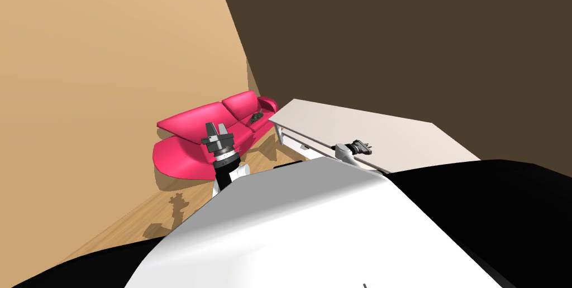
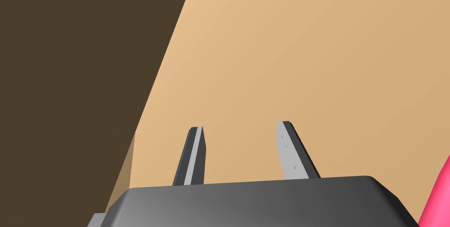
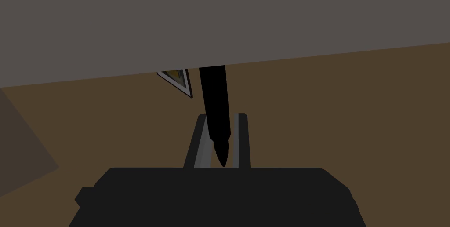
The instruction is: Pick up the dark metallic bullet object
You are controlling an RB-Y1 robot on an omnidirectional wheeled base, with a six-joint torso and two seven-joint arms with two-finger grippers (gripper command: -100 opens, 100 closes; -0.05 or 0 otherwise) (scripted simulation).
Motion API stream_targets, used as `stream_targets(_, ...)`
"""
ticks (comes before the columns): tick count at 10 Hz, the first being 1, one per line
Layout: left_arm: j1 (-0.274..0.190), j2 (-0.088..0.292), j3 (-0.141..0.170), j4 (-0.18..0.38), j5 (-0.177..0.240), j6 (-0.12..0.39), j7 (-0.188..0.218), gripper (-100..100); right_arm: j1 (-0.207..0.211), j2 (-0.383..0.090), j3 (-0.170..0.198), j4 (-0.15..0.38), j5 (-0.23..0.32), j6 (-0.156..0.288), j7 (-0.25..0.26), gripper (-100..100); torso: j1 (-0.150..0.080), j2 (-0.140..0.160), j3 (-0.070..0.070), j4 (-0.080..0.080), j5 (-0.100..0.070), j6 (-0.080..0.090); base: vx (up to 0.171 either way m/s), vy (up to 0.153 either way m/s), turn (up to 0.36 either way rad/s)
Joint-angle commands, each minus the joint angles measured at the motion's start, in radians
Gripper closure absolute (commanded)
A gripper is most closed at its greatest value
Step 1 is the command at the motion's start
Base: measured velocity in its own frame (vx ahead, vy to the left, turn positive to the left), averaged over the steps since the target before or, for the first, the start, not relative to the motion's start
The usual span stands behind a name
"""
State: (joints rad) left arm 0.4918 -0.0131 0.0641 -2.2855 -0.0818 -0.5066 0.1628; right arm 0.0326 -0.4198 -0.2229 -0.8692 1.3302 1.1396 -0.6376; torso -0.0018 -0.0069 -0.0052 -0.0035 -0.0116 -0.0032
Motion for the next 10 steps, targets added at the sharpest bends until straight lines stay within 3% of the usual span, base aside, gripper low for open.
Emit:
stream_targets(1,0.000,0.000,0.000,0.000,0.000,0.000,0.000,0,0.013,-0.015,0.015,0.002,-0.028,-0.001,-0.012,100,0.000,0.000,0.000,0.000,0.000,0.000,0.029,0.069,0.023)
stream_targets(3,0.000,0.000,0.000,0.000,0.000,0.000,0.000,0,0.052,-0.085,0.076,0.046,-0.097,-0.009,-0.074,100,0.000,-0.001,0.000,0.000,-0.001,0.000,0.061,0.092,0.072)
stream_targets(5,0.000,0.000,0.000,0.000,0.000,0.000,0.000,0,0.052,-0.092,0.076,0.046,-0.118,-0.009,-0.076,100,0.001,-0.001,-0.001,-0.001,-0.001,0.000,0.033,0.064,0.015)
stream_targets(6,0.000,0.000,0.000,0.000,0.000,0.000,0.000,0,0.072,-0.130,0.106,0.068,-0.163,-0.013,-0.107,100,-0.002,0.001,0.000,0.000,-0.001,0.000,0.022,0.043,0.070)
stream_targets(7,0.000,0.000,0.000,0.000,0.000,0.000,0.000,0,0.072,-0.130,0.106,0.068,-0.163,-0.013,-0.107,100,-0.002,0.001,0.000,0.000,-0.001,0.000,0.024,0.044,0.023)
stream_targets(9,0.000,0.000,0.000,0.000,0.000,0.000,0.000,0,0.111,-0.202,0.167,0.113,-0.237,-0.022,-0.167,100,-0.001,0.000,0.000,0.000,-0.001,0.000,0.058,0.079,0.077)
stream_targets(10,0.000,0.000,0.000,0.000,0.000,0.000,0.000,0,0.111,-0.208,0.167,0.113,-0.253,-0.022,-0.171,100,0.000,-0.002,-0.001,-0.001,-0.001,0.000,0.055,0.088,0.023)
